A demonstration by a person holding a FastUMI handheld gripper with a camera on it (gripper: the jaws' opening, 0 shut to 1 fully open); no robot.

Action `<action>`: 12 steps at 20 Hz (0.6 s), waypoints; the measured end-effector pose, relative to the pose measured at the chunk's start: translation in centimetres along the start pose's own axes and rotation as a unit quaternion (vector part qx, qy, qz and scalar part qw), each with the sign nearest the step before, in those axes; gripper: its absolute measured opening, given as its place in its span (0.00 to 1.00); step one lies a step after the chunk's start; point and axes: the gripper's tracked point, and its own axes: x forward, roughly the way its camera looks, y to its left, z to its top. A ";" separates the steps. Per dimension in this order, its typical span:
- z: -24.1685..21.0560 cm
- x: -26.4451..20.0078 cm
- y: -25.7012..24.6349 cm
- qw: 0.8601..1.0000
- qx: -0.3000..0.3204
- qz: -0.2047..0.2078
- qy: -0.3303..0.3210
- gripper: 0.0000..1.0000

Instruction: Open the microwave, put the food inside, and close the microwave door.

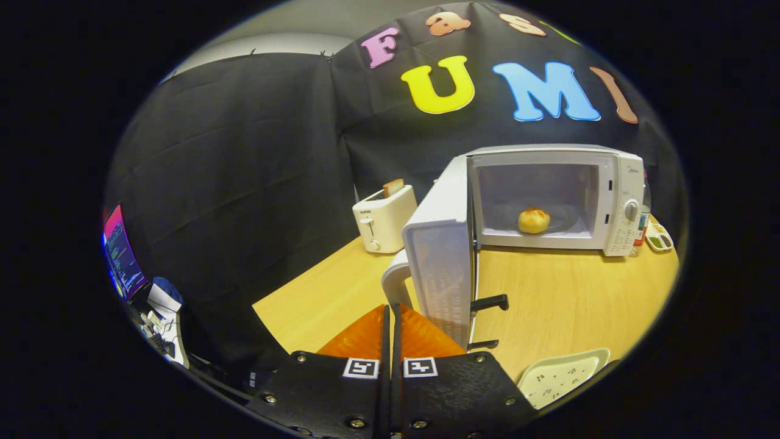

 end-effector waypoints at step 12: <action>0.4 -3.5 -12.1 0.996 0.008 -0.089 0.002 0.03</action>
